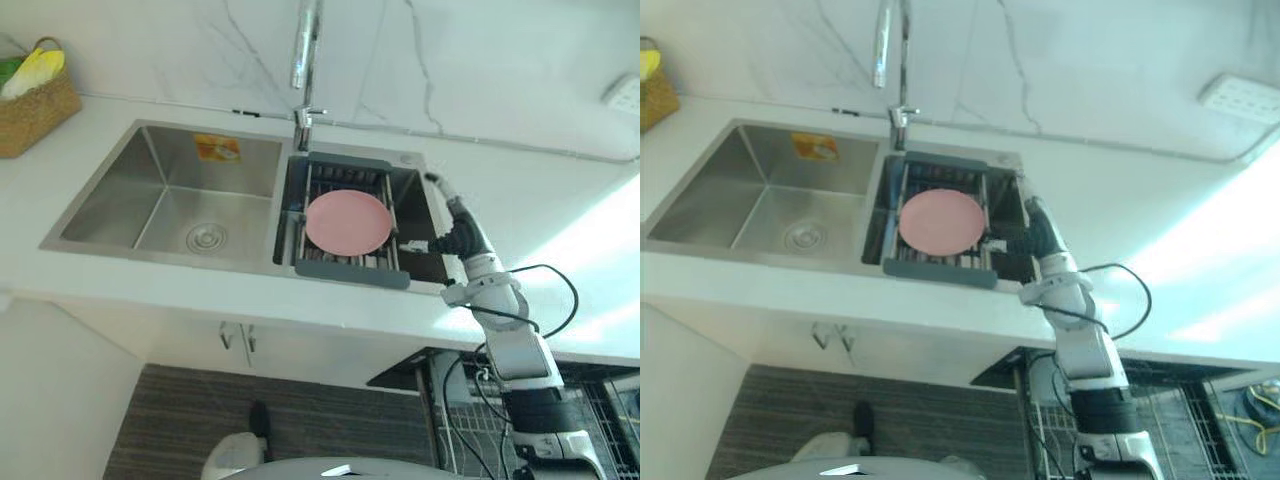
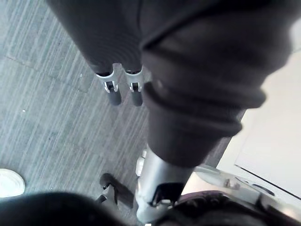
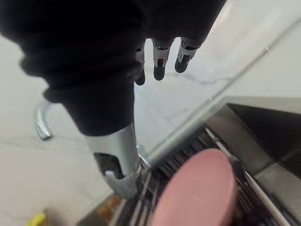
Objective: Walk over to the sink, pick up the cup, carry it to the dishwasher, place the cup inside the dishwasher, then close the dishwasher door
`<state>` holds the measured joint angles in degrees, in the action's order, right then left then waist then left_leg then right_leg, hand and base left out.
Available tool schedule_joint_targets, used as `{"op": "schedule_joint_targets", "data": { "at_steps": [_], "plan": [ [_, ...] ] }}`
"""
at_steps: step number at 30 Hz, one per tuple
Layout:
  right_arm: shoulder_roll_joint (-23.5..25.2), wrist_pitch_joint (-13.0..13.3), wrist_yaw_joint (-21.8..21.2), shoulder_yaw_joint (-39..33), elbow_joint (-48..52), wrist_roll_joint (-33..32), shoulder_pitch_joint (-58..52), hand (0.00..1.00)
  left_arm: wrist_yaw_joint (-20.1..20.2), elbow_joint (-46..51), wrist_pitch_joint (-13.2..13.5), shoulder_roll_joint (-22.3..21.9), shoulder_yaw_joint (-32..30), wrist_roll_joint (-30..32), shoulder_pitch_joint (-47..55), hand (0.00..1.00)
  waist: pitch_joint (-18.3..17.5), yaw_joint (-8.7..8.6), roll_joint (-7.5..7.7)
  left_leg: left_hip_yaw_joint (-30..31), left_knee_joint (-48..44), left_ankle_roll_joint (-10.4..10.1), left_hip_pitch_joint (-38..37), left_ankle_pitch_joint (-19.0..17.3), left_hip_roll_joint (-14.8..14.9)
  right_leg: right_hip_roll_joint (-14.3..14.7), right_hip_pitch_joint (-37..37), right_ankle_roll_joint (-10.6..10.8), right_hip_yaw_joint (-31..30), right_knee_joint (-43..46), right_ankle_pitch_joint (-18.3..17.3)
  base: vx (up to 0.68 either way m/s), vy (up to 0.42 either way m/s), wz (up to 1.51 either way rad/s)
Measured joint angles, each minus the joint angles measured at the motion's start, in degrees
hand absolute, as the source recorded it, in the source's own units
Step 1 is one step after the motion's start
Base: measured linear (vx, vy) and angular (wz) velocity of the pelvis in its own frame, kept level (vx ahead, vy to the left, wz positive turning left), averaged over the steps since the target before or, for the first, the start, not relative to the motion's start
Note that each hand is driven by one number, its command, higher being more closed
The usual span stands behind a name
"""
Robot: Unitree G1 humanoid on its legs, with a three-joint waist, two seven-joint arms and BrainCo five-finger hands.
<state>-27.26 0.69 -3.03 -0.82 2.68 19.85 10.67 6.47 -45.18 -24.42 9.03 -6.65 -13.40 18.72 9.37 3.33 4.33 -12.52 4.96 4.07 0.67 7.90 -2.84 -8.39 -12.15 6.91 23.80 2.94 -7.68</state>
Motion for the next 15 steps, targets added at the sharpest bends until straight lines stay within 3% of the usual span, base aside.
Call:
{"op": "schedule_joint_targets", "data": {
  "at_steps": [5, 15],
  "plan": [
    [-0.45, -0.82, -1.93, 3.36, -6.55, 4.96, 4.18, 0.0, 0.21, 1.3, -0.21, 0.14, 0.0, -0.02, 0.17, 0.0, 0.11, 1.52, -0.06, 0.39, 0.0, 0.34, 0.17, -0.25, -1.08, -1.0, -0.23, 0.84, 0.92, 0.43, -0.22, 0.06, -0.005, 0.12],
    [-1.91, -0.69, -1.31, 7.62, -16.03, 16.0, 10.11, 0.0, 1.64, 1.92, -0.19, -0.05, 0.51, -0.03, 0.34, 0.0, 1.85, 2.0, -0.84, 1.73, 0.03, 0.85, -1.05, -0.85, -2.09, -2.11, -1.78, 1.27, 4.91, 2.09, -0.39, -0.01, -0.046, 0.06]
  ]
}}
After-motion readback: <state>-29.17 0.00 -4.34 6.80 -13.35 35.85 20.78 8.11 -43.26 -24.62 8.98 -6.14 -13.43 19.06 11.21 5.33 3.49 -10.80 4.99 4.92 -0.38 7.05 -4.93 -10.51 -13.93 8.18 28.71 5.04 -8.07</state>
